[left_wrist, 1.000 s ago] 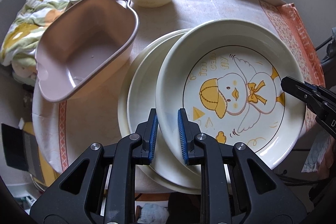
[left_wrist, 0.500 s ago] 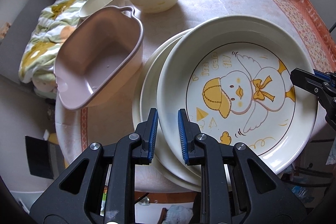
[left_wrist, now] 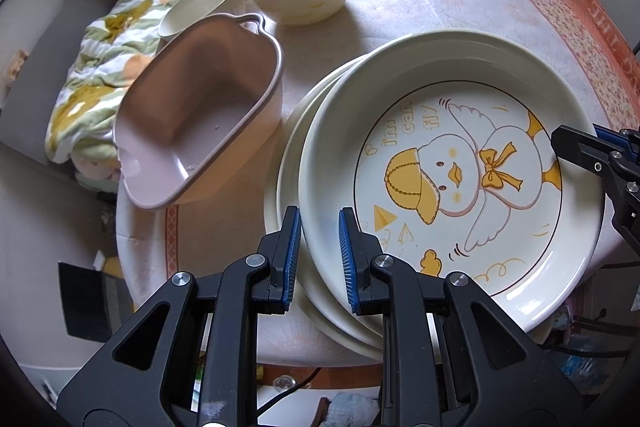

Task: Organize plates and bowls
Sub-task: 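Hold the duck-print plate down on the stack with both grippers, then open both grippers and pull back from the plate stack, then close both grippers on the rim of the pink handled basin, then lift the pink basin and carry it beside the plate stack, then lower the pink basin onto the cloth and open both grippers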

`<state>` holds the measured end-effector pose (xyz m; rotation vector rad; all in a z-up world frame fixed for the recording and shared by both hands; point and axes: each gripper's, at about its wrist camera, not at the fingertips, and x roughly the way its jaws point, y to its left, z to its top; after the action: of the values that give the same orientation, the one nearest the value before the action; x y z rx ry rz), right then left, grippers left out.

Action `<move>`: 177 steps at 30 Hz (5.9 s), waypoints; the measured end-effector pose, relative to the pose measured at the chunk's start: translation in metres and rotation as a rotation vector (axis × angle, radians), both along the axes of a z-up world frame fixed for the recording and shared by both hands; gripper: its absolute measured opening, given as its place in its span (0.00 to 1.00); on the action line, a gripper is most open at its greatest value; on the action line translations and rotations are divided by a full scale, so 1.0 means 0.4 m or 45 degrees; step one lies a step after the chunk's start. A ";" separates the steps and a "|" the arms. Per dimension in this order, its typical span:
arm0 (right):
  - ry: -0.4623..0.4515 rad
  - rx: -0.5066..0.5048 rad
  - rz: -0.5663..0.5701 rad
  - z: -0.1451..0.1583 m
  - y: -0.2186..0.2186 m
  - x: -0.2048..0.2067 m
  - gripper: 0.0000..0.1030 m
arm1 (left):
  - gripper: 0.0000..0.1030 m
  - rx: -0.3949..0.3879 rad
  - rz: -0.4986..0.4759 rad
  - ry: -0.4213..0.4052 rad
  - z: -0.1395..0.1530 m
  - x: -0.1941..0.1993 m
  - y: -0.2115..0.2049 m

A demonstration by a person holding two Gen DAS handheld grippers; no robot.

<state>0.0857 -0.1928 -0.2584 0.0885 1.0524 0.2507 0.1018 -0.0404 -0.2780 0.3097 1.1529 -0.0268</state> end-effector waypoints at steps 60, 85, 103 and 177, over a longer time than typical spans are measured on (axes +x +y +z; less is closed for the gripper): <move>0.067 0.179 0.470 0.124 0.299 0.356 1.00 | 0.90 -0.689 0.651 -0.206 0.154 0.070 0.503; 0.303 0.182 0.523 -0.043 0.424 0.456 0.11 | 0.10 -0.714 0.561 0.065 -0.027 0.221 0.541; 0.014 0.350 0.247 0.215 0.104 0.249 0.11 | 0.10 -0.677 0.252 -0.147 0.288 0.153 0.247; -0.223 0.061 0.042 0.258 -0.507 -0.031 1.00 | 0.92 -0.374 0.127 -0.270 0.342 0.016 -0.374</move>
<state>0.0734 -0.3958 -0.1554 0.0908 0.8748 0.3079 0.1081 -0.1899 -0.1413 -0.0066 0.9372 -0.0730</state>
